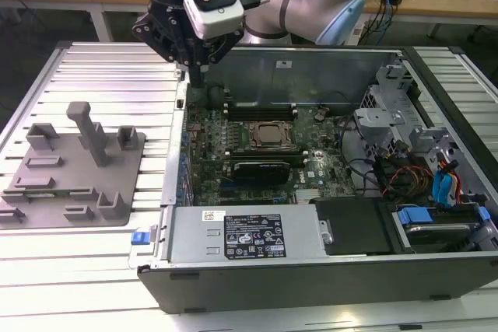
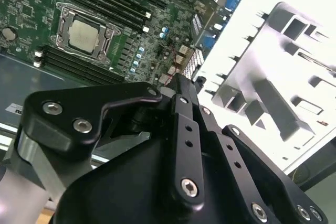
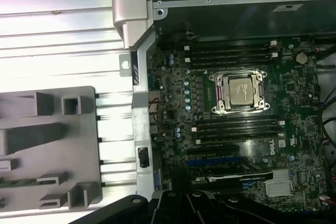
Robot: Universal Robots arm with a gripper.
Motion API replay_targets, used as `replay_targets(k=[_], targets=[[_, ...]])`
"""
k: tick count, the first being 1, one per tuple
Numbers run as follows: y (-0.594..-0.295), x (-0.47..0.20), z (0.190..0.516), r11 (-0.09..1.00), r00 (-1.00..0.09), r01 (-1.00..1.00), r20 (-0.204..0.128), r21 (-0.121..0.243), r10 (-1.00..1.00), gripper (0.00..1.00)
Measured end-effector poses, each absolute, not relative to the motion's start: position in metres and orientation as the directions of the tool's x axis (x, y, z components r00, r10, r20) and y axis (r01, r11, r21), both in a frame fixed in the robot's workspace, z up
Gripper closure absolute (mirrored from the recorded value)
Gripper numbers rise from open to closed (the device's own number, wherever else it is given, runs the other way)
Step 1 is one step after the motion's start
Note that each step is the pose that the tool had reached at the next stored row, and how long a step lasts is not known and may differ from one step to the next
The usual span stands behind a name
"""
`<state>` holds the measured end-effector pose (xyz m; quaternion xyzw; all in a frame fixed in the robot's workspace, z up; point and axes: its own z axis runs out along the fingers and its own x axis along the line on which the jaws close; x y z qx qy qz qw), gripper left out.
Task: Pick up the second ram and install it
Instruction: 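Reach for the second ram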
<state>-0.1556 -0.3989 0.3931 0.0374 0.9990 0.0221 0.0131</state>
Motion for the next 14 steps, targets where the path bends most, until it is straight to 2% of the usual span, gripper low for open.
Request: replay_targets(k=[14], targets=[[-0.399, -0.2, 0.393, 0.996, -0.997, 0.074, -0.029, 0.046, 0.075, 0.92]])
